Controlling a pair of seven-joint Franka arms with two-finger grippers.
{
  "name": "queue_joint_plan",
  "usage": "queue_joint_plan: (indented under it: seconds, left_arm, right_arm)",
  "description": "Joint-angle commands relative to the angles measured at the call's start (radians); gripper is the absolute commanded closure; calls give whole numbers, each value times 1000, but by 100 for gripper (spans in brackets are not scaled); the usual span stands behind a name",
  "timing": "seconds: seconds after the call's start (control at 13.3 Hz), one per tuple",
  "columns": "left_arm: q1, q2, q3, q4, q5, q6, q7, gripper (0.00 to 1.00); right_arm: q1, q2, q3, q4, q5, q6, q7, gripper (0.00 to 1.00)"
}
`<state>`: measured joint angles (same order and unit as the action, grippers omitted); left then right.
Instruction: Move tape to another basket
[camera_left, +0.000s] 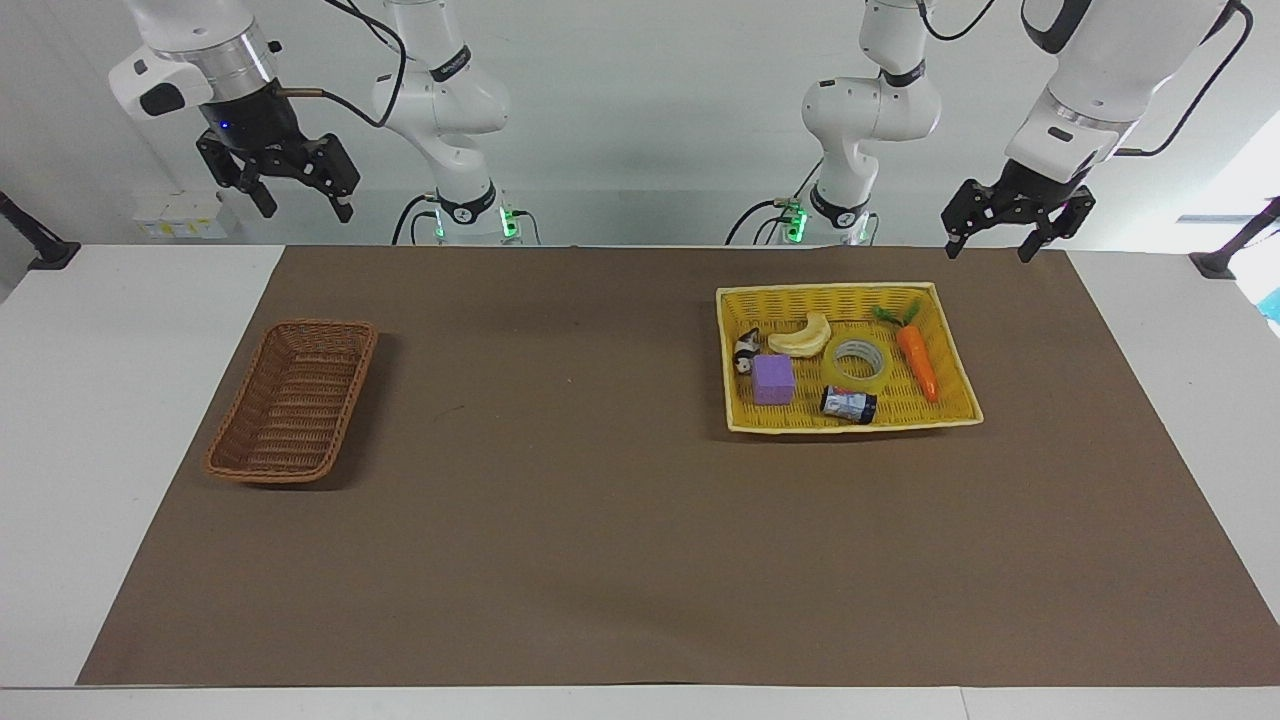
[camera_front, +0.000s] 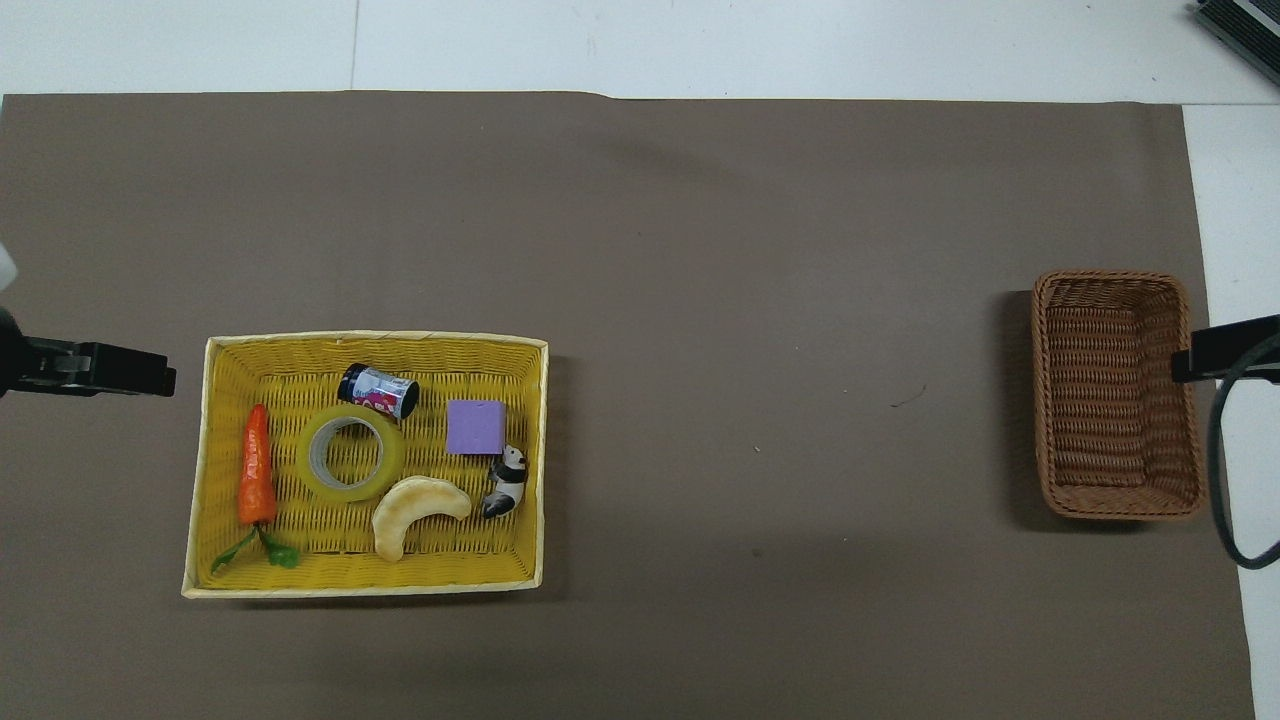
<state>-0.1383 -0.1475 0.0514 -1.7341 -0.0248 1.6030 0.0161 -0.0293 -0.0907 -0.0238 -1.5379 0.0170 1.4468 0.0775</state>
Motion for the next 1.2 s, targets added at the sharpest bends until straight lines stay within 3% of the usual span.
queue_joint_plan:
  seconds: [0.0,1.13]
  left_arm:
    - [-9,-30,4,-35,-4,3,-15,0]
    - [6,-37,10,-38,-6,-31,-1,0]
  right_arm:
    - [-6,-14,1,-10,8,-13,-21,0]
    - [11,-17,10,-34,11,9,-24,0]
